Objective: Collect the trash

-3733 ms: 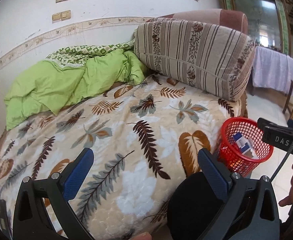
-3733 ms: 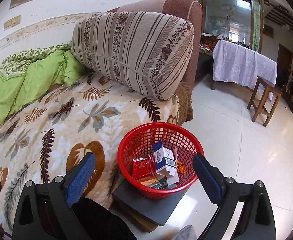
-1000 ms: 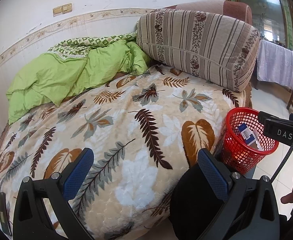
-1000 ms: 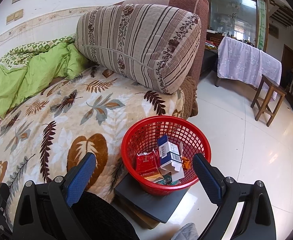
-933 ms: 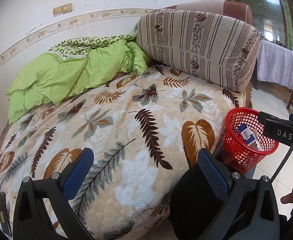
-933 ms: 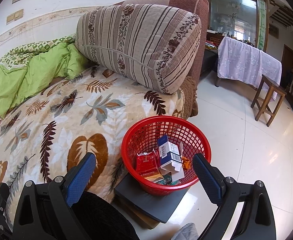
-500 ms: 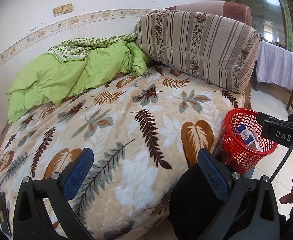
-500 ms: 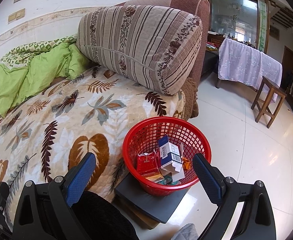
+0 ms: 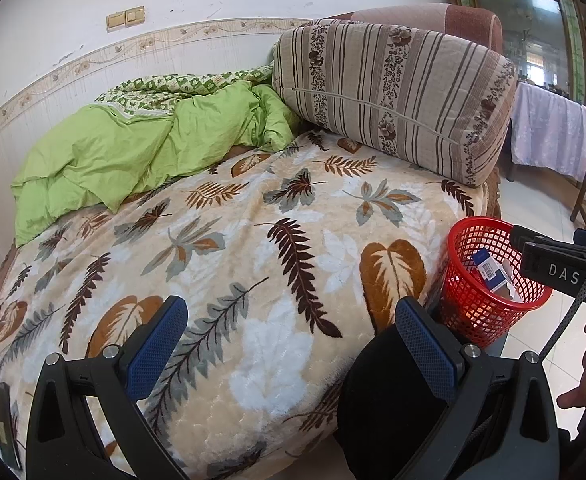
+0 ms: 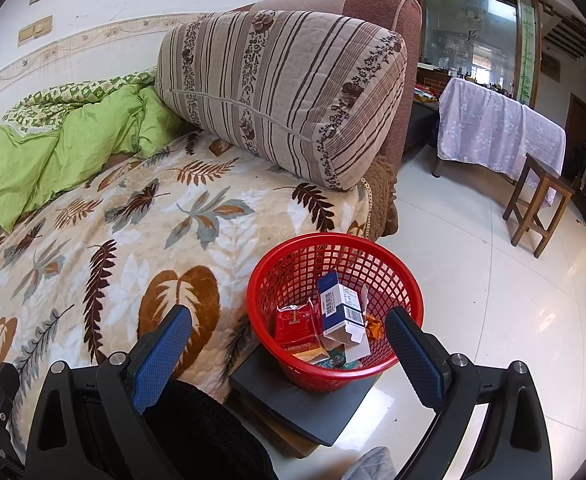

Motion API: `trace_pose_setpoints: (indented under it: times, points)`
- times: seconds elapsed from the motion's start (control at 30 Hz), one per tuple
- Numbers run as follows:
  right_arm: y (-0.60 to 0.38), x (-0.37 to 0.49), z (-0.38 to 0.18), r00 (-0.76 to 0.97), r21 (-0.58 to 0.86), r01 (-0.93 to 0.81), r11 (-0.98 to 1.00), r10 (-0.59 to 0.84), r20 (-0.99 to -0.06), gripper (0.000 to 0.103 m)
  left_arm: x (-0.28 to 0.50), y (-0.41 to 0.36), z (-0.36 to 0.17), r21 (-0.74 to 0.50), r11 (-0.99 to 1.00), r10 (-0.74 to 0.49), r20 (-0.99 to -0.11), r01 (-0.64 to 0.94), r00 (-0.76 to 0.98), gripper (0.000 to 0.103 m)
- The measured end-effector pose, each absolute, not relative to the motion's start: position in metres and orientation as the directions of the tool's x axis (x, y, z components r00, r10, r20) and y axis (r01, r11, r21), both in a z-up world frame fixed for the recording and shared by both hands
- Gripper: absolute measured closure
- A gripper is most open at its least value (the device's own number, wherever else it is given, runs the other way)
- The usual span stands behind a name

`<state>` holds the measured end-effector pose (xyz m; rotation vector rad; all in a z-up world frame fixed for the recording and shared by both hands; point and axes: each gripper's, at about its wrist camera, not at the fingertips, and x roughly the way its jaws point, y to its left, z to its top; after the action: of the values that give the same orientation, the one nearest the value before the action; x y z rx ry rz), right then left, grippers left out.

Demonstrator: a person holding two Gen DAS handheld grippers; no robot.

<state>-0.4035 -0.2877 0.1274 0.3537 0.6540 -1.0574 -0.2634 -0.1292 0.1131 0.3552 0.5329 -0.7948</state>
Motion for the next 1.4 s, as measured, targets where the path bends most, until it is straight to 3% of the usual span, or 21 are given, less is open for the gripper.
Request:
trace_pose_setpoints:
  times: [0.37,0.63,0.8,1.03,1.27,1.4]
  points:
    - [-0.288,-0.397,0.124,0.344,-0.052,0.868,0.493,-0.674,-0.654,0.005,-0.263,-0.127,0.111,0.098,0.653,-0.579,-0.575,0.751,0.578,0.000]
    - [-0.280,-0.352,0.119,0.426,-0.101,0.770,0.630,-0.626,-0.653,0.005,-0.245,-0.118,0.099,0.032,0.703,-0.539,-0.628,0.710,0.562,0.000]
    - [-0.264,-0.277,0.111,0.512,-0.073,0.638,0.766,-0.494,-0.703,0.005,-0.199,-0.086,0.087,-0.013,0.804,-0.447,-0.672,0.594,0.590,0.000]
    - [-0.222,-0.152,0.066,0.578,-0.096,0.462,0.882,-0.382,-0.721,0.005,-0.106,-0.021,0.051,-0.004,0.950,-0.202,-0.770,0.312,0.605,0.000]
    - [-0.200,-0.043,0.019,0.556,-0.071,0.428,0.901,-0.325,-0.765,0.005,-0.021,0.030,0.016,-0.039,0.990,-0.105,-0.842,0.135,0.529,0.000]
    - [-0.203,-0.007,0.000,0.459,-0.121,0.502,0.856,-0.382,-0.802,0.003,0.001,0.036,0.011,-0.016,0.994,-0.073,-0.831,0.109,0.552,0.000]
